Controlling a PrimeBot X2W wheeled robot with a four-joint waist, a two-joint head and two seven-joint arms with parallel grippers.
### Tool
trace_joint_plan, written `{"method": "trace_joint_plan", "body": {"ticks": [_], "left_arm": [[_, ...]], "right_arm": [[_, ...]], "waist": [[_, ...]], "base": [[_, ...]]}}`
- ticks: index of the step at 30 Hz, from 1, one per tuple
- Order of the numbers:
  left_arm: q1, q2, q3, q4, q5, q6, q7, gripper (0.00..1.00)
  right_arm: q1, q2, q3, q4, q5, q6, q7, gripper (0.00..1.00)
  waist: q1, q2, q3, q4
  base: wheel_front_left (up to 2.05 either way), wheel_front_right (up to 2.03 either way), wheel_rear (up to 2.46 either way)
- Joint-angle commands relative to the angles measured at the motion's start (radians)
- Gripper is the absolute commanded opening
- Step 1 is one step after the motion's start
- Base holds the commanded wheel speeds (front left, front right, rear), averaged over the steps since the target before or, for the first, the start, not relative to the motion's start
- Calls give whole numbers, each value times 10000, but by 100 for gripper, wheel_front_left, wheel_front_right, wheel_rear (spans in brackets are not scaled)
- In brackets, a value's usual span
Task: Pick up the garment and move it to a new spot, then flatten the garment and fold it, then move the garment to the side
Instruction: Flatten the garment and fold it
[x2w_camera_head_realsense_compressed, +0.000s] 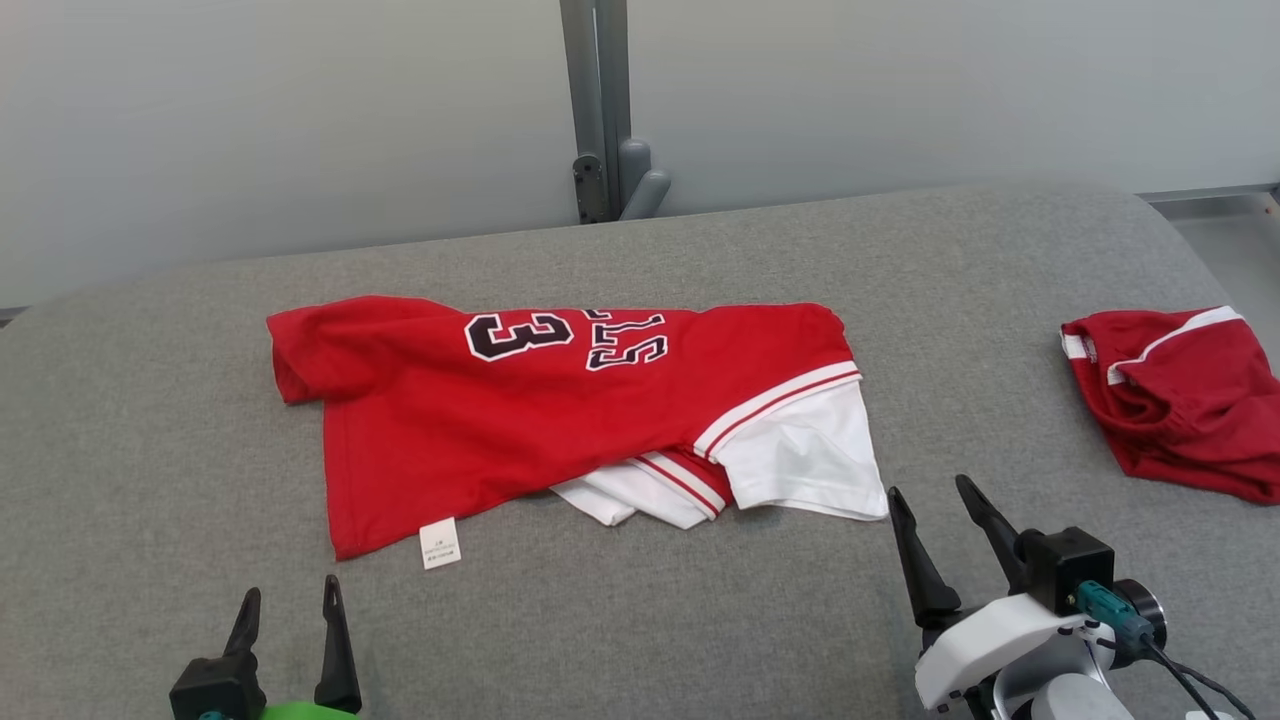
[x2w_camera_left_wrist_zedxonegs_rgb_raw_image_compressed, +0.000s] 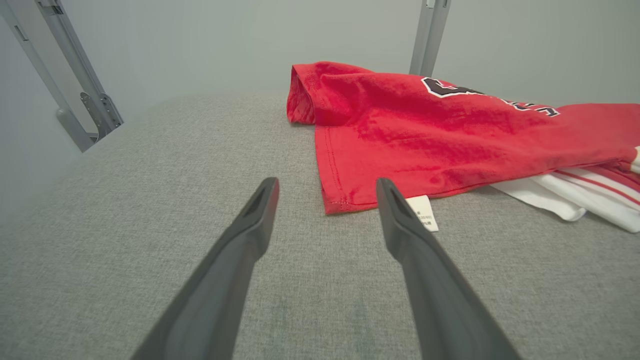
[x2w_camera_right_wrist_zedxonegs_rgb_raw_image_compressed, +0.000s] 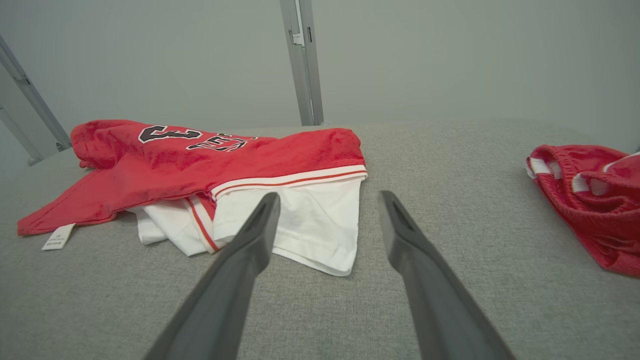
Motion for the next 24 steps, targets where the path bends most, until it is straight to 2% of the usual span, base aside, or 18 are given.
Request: {"method": "trace_joint_plan", "body": {"ticks": [1,10,20,24], "left_arm": [[157,4,-24,-48,67,-19,-29,100],[-179,-27,-272,-9,-132,-83,-29,100],[-1580,-21,-375,738,-737,39,-29,100],[-2153,-19,-336,1149,-1004,-44,-29,100]], "right_arm": [[55,16,-33,17,-40,-15,-30,100],[-103,-18,-98,90,-45,-15,-30,100],[-820,-5,-350,397,15,-15,-30,100],[-1200,46,-259,597,69,-15,-30,100]], "waist": [[0,21,5,41],[0,21,473,102],[0,21,2019,139],[0,21,2614,140]], "base": [[0,0,0],[0,0,0],[0,0,0],[0,0,0]]}}
